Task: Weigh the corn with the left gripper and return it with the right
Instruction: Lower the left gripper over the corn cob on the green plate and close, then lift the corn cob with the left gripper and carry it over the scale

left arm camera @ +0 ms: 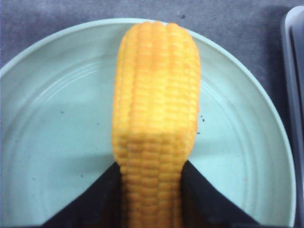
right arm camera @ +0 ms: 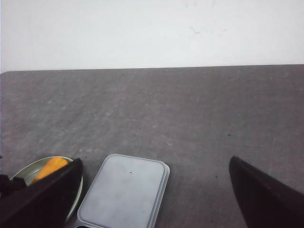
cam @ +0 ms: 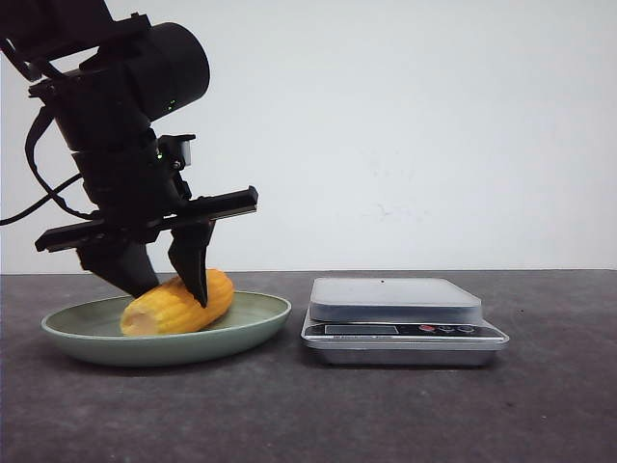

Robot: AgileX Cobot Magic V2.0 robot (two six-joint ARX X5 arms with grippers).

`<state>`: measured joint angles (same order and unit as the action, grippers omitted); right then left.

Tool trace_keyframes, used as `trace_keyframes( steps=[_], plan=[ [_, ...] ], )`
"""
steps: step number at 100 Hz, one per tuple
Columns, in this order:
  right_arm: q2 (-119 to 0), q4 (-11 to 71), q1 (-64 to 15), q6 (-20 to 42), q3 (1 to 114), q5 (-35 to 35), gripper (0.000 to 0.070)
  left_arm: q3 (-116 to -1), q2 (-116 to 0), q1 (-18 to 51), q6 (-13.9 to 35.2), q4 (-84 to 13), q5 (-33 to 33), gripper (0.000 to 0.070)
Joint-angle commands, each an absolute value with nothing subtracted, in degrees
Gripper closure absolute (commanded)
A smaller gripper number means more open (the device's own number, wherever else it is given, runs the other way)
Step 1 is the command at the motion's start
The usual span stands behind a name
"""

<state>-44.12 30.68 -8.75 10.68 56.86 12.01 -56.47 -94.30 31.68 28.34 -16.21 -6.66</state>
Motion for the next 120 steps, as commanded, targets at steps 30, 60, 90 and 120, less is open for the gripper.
trace_keyframes(
  steps=[30, 60, 90, 120],
  plan=[
    [-44.4, 30.5, -9.0, 10.1, 58.1, 12.0, 0.0076, -70.8, -85.9, 35.9, 23.2, -24.4, -3.7, 0.0697],
    [-44.4, 30.4, -9.0, 10.3, 58.1, 12.0, 0.0076, -83.8, -95.0, 40.6, 24.9, -22.2, -3.3, 0.0697],
    [-44.4, 31.0, -9.0, 10.3, 58.1, 12.0, 0.0076, -84.5, -106.7, 44.8, 29.6, -17.5, -4.4, 0.0697],
    [-44.4, 31.7, -9.0, 10.3, 58.1, 11.9, 0.0076, -84.5, -111.8, 47.3, 29.4, -16.7, -5.0, 0.0697]
  ],
)
